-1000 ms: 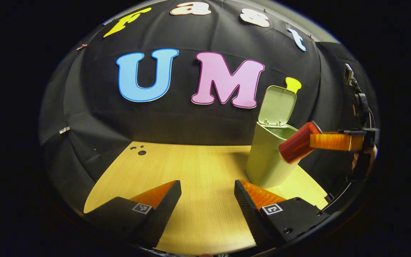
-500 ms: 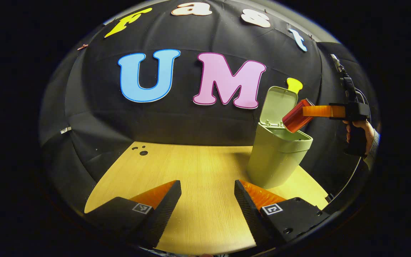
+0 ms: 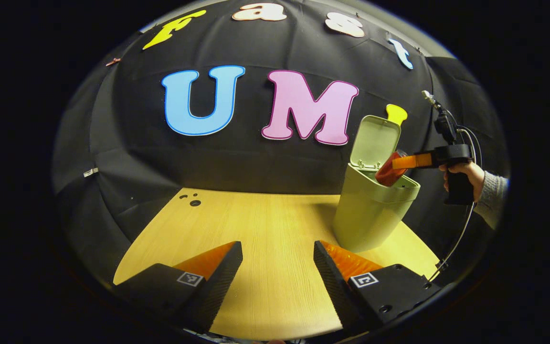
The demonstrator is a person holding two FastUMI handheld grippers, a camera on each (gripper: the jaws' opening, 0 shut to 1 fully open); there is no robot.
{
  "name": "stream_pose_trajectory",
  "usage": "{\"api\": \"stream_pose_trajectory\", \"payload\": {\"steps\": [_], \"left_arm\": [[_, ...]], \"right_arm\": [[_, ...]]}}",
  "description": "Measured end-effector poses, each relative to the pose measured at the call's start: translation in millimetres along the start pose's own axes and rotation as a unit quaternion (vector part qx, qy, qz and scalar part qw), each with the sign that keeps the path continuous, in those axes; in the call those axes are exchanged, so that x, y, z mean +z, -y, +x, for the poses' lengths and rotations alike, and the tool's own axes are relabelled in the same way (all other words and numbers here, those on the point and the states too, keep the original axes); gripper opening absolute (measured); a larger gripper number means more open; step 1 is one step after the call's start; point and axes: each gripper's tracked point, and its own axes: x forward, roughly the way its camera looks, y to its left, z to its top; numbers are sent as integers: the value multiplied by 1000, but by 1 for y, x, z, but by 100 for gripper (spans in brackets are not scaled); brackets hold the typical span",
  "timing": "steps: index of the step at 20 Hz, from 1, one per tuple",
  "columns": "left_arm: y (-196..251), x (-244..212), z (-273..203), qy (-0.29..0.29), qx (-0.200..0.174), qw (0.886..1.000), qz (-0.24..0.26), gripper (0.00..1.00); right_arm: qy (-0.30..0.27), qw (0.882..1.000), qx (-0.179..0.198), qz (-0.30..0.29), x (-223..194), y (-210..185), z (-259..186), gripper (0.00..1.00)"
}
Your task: Press the lid of the desktop garbage bin to open it, pick up the crumpled paper on the desktop and throw it into the bin, then pick up the pop can on the desktop and drop it into the bin, and finally close the garbage bin lid.
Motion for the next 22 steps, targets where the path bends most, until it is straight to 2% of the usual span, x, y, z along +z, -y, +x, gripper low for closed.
{"api": "stream_pose_trajectory", "payload": {"steps": [5,6,7,11,18,22], "left_arm": [[-5,-3,-2,-3,6,1000,-6,96],[-6,-4,-2,-4,6,1000,-8,96],[-7,-4,-3,-4,8,1000,-9,96],[-10,-4,-4,-4,12,1000,-11,96],[-12,-6,-6,-8,14,1000,-12,96],[-10,-8,-7,-9,13,1000,-10,96]], "right_arm": [[-45,999,-2,6,-25,1,18,81],[-52,999,-2,5,-29,0,20,77],[-56,998,-5,2,-32,2,23,82],[-67,998,-13,1,-40,4,29,82],[-69,997,-25,2,-47,13,28,83],[-43,999,-16,16,-32,9,18,83]]}}
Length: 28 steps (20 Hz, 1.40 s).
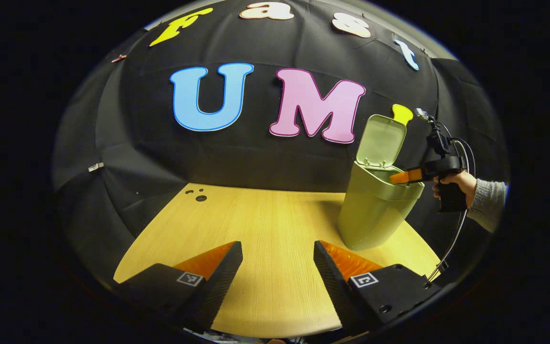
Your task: Press the lid of the desktop garbage bin to open it, pick up the crumpled paper on the desktop and throw it into the bin, then pick up the pop can on the desktop and drop it into the bin, and finally close the garbage bin lid.
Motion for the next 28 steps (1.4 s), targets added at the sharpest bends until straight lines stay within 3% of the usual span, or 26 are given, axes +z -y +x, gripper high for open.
{"api": "stream_pose_trajectory", "payload": {"steps": [3,4,5,9,12,19,28], "left_arm": [[2,-2,0,-3,-1,1000,-1,96],[2,-3,1,-3,-1,1000,-1,96],[3,-2,1,-3,-2,1000,-1,96],[5,-2,2,-3,-3,1000,-1,96],[7,0,3,0,-5,1000,-1,96],[7,1,2,4,-4,1000,-4,96],[5,0,-4,7,2,1000,-1,96]], "right_arm": [[43,999,14,11,25,-6,-17,88],[63,998,19,11,32,-4,-16,85],[86,996,25,8,47,-8,-23,90],[188,982,20,-31,117,-15,-54,90],[232,971,10,-56,164,-24,-78,90],[240,970,-28,-37,209,-12,-62,94],[218,973,-66,-43,238,7,-4,94]]}}
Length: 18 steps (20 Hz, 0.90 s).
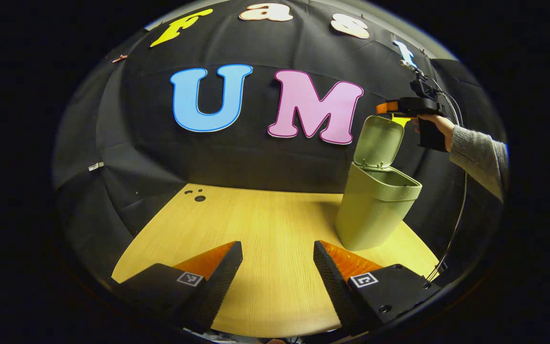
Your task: Press the lid of the desktop garbage bin to open it, pick up the crumpled paper on the desktop and throw it into the bin, then pick up the pop can on the desktop and drop it into the bin, and finally close the garbage bin lid.
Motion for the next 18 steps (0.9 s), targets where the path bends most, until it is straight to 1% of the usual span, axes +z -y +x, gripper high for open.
{"api": "stream_pose_trajectory", "payload": {"steps": [1,4,7,13,18], "left_arm": [[-1,1,0,1,2,1000,0,96],[-5,0,-2,1,6,1000,-3,96],[-4,0,-3,0,7,1000,-4,96],[2,0,1,-1,-5,1000,2,96],[7,-3,3,-5,-14,1000,1,96]], "right_arm": [[-8,1000,-3,2,-4,1,4,95],[-26,999,2,39,-9,2,11,95],[-41,997,13,57,-15,2,0,96],[-75,995,29,56,-36,-3,-38,96],[-141,988,42,43,-71,-7,-67,96]]}}
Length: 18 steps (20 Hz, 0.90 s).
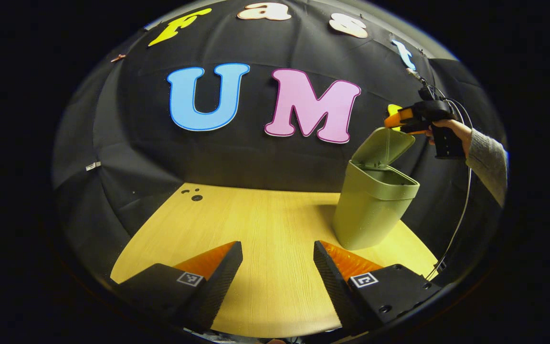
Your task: Press the lid of the desktop garbage bin to open it, pick up the crumpled paper on the desktop and throw it into the bin, then pick up the pop can on the desktop and drop it into the bin, and finally close the garbage bin lid.
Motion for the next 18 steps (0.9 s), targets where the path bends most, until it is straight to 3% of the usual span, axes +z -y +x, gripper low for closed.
{"api": "stream_pose_trajectory", "payload": {"steps": [9,18], "left_arm": [[5,-1,0,-1,-11,1000,7,96],[3,-3,-1,-2,-6,1000,2,95]], "right_arm": [[-129,992,8,4,-94,4,-1,97],[-146,989,13,-6,-134,3,1,98]]}}
